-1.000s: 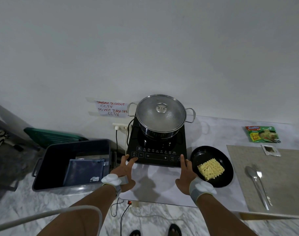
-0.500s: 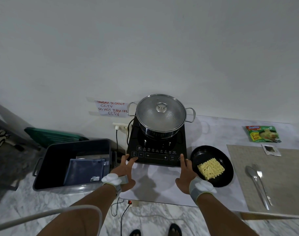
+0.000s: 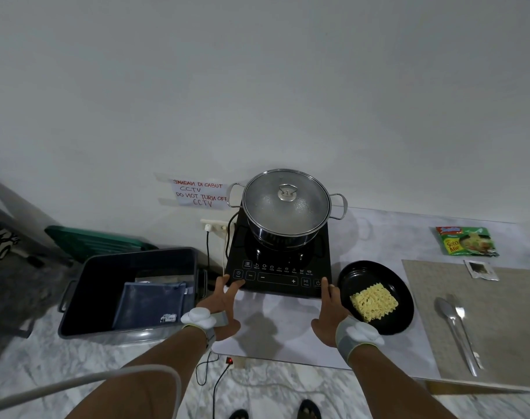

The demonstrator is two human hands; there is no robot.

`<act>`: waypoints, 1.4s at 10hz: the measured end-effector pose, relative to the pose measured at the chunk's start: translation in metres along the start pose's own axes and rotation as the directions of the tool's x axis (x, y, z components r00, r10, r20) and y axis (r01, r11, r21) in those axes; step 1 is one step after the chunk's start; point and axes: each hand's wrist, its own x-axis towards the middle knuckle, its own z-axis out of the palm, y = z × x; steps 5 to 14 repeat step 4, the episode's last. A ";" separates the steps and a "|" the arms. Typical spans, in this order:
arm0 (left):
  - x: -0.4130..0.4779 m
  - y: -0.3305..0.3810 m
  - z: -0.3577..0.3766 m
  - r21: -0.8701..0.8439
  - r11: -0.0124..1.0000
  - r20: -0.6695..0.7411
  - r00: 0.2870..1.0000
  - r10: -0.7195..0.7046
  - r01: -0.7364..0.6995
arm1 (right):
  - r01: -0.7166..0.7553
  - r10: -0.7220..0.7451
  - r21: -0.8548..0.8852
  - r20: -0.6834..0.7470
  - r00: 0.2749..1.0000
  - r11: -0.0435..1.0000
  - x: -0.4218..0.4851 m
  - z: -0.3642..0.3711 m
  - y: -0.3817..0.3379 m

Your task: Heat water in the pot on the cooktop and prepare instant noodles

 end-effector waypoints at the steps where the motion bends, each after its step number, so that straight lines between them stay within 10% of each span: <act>1: 0.000 -0.001 -0.001 -0.003 1.000 -0.001 1.000 0.028 -0.028 | -0.010 0.010 0.037 0.016 1.000 0.999 -0.003 -0.005 -0.004; 14: 0.011 0.020 -0.036 -0.045 0.999 0.024 0.999 -0.029 0.030 | -0.051 0.046 0.138 0.040 0.998 0.989 -0.005 -0.042 -0.024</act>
